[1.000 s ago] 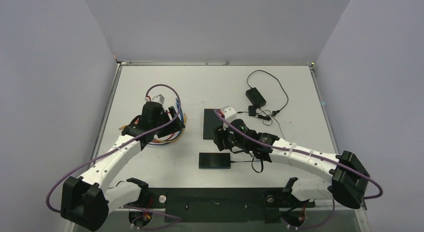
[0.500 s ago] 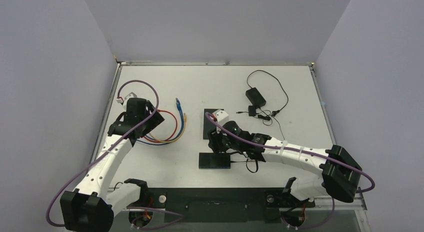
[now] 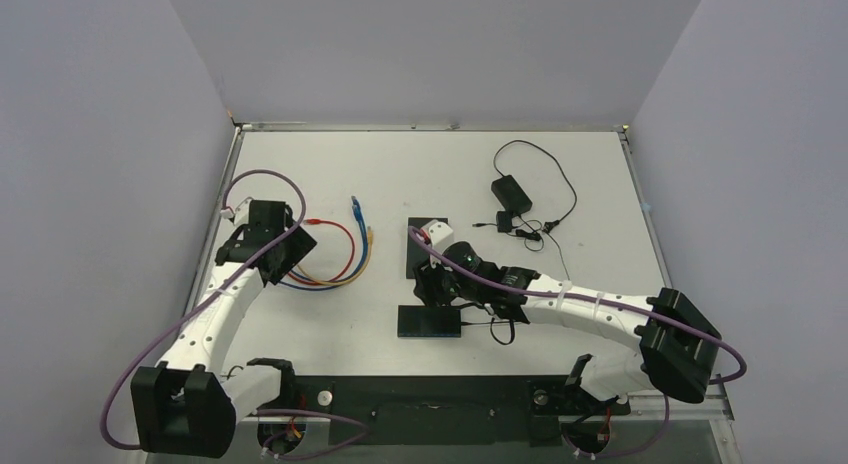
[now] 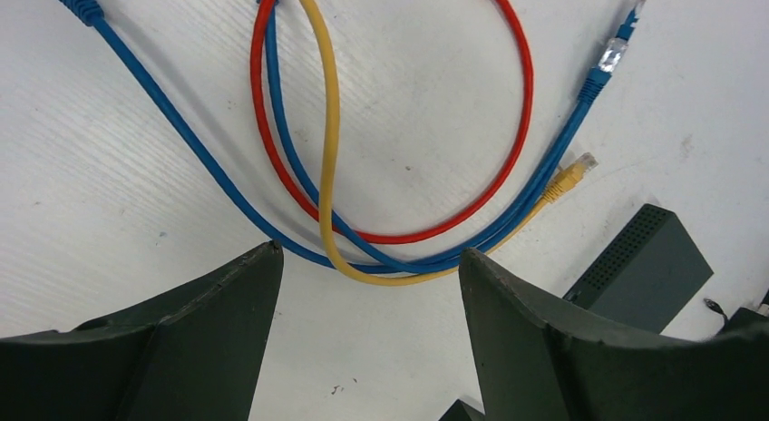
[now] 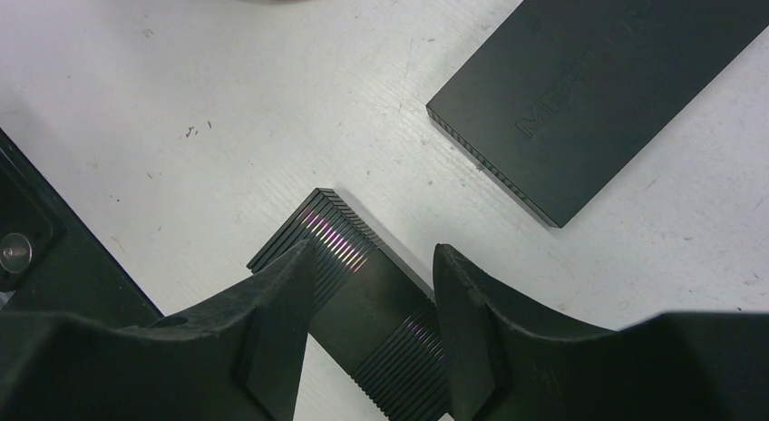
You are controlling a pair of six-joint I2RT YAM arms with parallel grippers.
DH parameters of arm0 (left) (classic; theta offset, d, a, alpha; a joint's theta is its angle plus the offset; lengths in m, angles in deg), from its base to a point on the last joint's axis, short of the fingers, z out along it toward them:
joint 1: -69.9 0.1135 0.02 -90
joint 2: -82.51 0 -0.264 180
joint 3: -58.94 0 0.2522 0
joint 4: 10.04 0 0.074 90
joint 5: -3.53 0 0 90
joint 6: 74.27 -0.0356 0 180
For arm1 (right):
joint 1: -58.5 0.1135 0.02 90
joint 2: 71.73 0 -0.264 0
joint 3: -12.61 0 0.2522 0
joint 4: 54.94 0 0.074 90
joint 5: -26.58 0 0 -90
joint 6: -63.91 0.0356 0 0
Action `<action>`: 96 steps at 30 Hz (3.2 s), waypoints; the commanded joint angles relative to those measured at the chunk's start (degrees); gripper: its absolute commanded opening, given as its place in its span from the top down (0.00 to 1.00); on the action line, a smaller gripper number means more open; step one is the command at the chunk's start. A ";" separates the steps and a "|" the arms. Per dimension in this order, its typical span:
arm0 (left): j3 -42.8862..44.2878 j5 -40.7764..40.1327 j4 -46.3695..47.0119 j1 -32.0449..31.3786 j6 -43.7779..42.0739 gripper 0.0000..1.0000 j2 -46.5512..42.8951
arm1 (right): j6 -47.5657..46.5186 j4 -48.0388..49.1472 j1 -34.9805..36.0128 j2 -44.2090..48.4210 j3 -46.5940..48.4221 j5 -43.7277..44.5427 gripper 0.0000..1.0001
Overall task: Insert the plug into the switch port
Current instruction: Pick up the connector from the center of the board.
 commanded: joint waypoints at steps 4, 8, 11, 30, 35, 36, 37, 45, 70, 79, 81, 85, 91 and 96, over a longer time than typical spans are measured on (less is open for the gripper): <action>-1.30 -0.41 2.36 0.90 1.13 0.31 3.04 | -0.77 3.75 -0.37 -1.20 -0.70 -0.92 0.54; -2.27 0.29 3.97 1.11 1.49 0.34 4.82 | -0.95 3.97 -0.94 -1.34 -0.94 -1.30 0.54; -2.61 0.35 4.92 1.25 1.56 0.35 6.47 | -1.00 4.10 -1.31 -1.26 -1.33 -1.58 0.54; -3.00 2.14 10.49 1.31 -0.11 0.78 14.66 | -0.94 4.77 -2.36 -1.27 -2.51 -2.99 0.55; -2.97 2.59 10.39 1.39 -0.69 1.00 13.86 | -0.82 4.70 -2.37 -1.30 -2.43 -3.02 0.56; -2.95 2.60 10.36 1.35 -0.79 1.00 13.54 | -0.79 4.67 -2.37 -1.19 -2.38 -2.91 0.56; -2.84 2.56 10.12 1.35 -0.95 1.00 12.82 | -0.79 4.63 -2.41 -1.16 -2.42 -2.85 0.56; 1.49 1.34 5.67 1.36 -3.88 1.00 4.66 | -1.16 3.85 -2.66 0.14 -2.41 -1.70 0.56; 22.44 12.59 1.06 -20.56 -19.37 1.00 4.67 | -1.14 -6.54 -6.29 15.30 -1.94 10.83 0.56; 23.57 18.14 3.77 -31.49 -23.95 1.00 4.03 | 2.18 -10.27 -7.94 24.50 1.46 18.40 0.43; 23.31 18.23 4.54 -34.14 -24.93 1.00 3.70 | 3.36 -11.12 -8.33 25.45 2.58 19.45 0.40; 21.96 18.48 6.69 -39.12 -27.03 1.00 2.31 | 5.19 -11.65 -9.08 26.46 4.26 19.84 0.37; 20.59 17.06 8.02 -45.88 -30.41 1.00 1.23 | 8.29 -11.58 -10.58 26.39 6.50 19.18 0.31; 20.27 13.54 7.80 -52.37 -32.57 1.00 1.67 | 10.17 -11.92 -12.06 24.68 8.92 16.55 0.31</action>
